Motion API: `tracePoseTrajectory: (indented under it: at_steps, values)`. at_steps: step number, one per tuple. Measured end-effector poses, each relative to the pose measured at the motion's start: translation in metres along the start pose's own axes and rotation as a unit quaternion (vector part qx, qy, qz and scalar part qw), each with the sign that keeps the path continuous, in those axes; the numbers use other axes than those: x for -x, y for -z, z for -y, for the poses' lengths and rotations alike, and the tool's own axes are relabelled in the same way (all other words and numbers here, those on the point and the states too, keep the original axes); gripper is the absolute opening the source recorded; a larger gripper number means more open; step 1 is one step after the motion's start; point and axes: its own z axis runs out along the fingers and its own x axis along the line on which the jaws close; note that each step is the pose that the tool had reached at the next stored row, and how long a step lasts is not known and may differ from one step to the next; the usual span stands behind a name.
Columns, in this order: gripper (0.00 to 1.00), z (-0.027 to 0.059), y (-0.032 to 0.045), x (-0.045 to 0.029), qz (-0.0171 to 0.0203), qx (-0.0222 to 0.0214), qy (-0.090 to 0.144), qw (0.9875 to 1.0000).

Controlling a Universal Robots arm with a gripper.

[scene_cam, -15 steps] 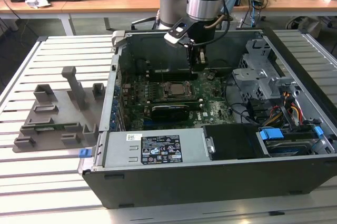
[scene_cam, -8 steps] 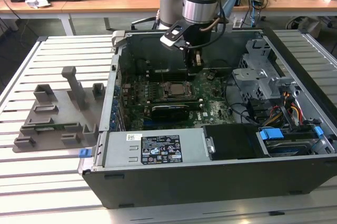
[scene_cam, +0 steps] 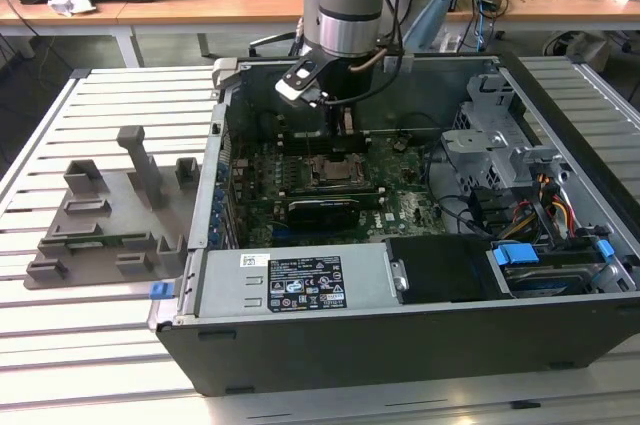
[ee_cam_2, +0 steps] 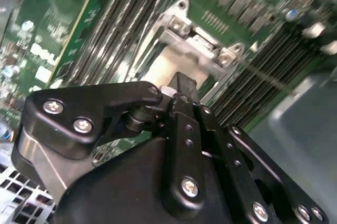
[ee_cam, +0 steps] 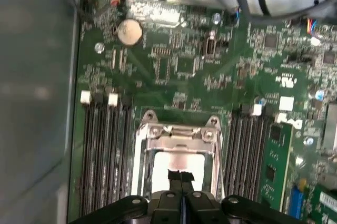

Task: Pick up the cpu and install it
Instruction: 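Close the cpu cover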

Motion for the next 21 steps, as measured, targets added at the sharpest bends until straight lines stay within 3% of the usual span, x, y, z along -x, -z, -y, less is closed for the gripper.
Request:
tracePoseTrajectory:
  at_steps: [1,2,6,14,16,21]
  values:
    - [0.11,0.0026,-0.0004,0.0002,-0.0029,0.0002,0.000,1.0000]
    - [0.11,0.0043,-0.0016,0.0001,-0.0032,0.0003,0.000,1.0000]
    - [0.11,0.0129,-0.0132,-0.0015,-0.0031,0.0003,0.000,1.0000]
    - [0.11,0.0225,-0.0180,-0.0025,-0.0032,0.0004,0.000,1.0000]
    - [0.11,0.0208,-0.0180,-0.0022,-0.0030,0.0003,0.000,1.0000]
    - [0.11,0.0002,-0.0172,-0.0005,-0.0033,-0.0019,0.000,1.0000]
